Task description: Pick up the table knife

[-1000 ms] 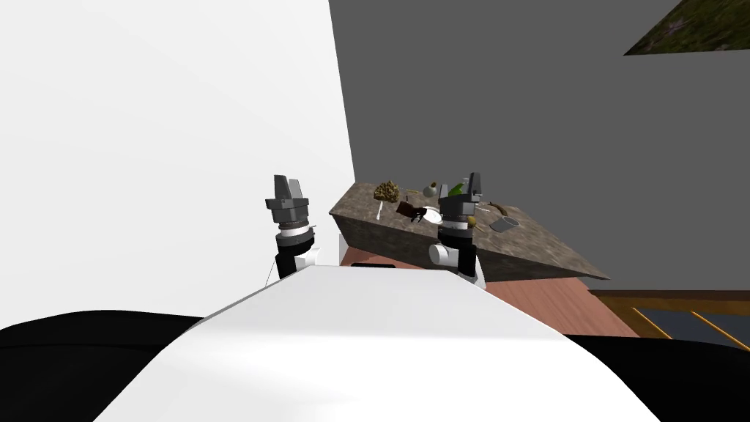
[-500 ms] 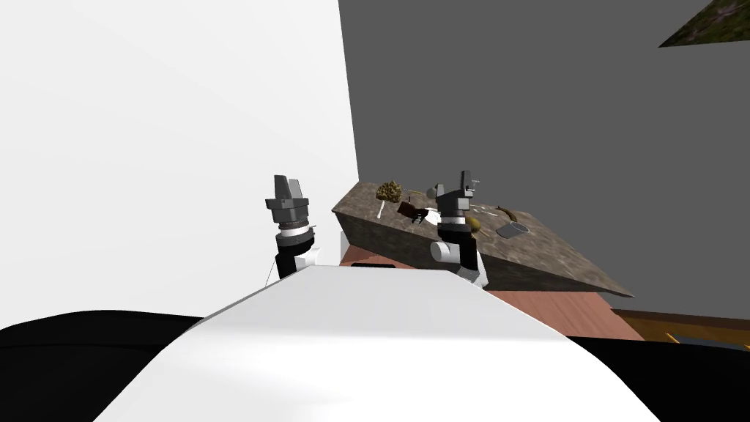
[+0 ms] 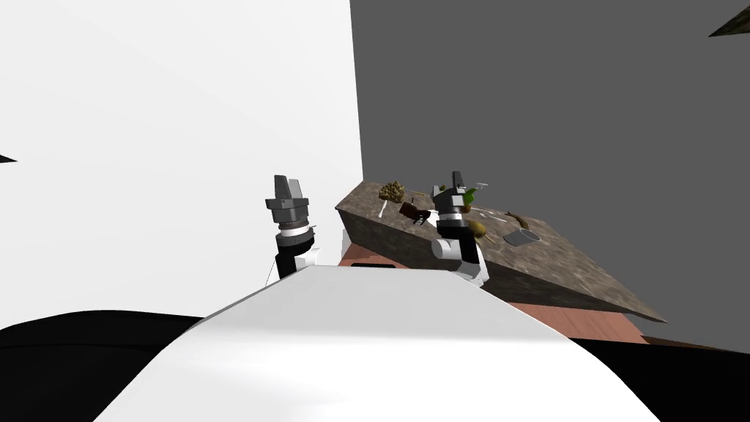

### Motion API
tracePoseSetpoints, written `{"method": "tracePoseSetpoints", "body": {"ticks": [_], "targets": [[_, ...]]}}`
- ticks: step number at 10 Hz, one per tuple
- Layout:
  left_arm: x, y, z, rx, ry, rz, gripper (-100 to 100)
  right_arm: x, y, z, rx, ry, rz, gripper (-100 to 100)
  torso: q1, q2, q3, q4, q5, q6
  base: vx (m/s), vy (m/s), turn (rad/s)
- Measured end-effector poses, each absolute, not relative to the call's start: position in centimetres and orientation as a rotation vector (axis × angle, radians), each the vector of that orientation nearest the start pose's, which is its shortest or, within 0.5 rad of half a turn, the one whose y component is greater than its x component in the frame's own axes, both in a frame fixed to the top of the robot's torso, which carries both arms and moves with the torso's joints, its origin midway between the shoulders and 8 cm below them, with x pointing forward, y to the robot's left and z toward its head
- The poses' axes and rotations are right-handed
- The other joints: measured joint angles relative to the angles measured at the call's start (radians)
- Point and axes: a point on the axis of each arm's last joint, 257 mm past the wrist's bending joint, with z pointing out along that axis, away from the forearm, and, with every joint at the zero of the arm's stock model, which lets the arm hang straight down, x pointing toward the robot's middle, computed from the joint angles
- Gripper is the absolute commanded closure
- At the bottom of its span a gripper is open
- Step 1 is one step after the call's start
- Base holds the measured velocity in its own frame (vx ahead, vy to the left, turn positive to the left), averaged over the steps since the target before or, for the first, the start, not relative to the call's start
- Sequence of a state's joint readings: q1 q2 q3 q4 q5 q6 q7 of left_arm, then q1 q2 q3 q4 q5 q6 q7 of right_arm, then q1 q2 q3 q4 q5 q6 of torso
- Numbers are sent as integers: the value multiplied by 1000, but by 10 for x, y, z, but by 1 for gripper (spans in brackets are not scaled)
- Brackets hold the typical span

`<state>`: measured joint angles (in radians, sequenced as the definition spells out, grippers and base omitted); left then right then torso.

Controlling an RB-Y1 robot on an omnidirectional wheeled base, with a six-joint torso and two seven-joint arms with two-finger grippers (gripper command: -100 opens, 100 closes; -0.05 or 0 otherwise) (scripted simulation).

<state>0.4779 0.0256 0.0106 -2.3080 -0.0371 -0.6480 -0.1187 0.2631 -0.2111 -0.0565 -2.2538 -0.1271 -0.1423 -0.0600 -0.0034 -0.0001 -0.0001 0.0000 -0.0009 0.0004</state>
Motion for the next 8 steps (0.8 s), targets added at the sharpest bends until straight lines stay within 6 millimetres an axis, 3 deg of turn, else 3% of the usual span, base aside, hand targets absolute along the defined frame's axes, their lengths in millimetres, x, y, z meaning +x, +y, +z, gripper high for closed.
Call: {"method": "tracePoseSetpoints", "body": {"ticks": [8], "targets": [[312,264,68,-417,538,-1207,0,454,-281,3,813,971,1298,-100,1,-1,0,0,0,-1,-20,-36,147]]}}
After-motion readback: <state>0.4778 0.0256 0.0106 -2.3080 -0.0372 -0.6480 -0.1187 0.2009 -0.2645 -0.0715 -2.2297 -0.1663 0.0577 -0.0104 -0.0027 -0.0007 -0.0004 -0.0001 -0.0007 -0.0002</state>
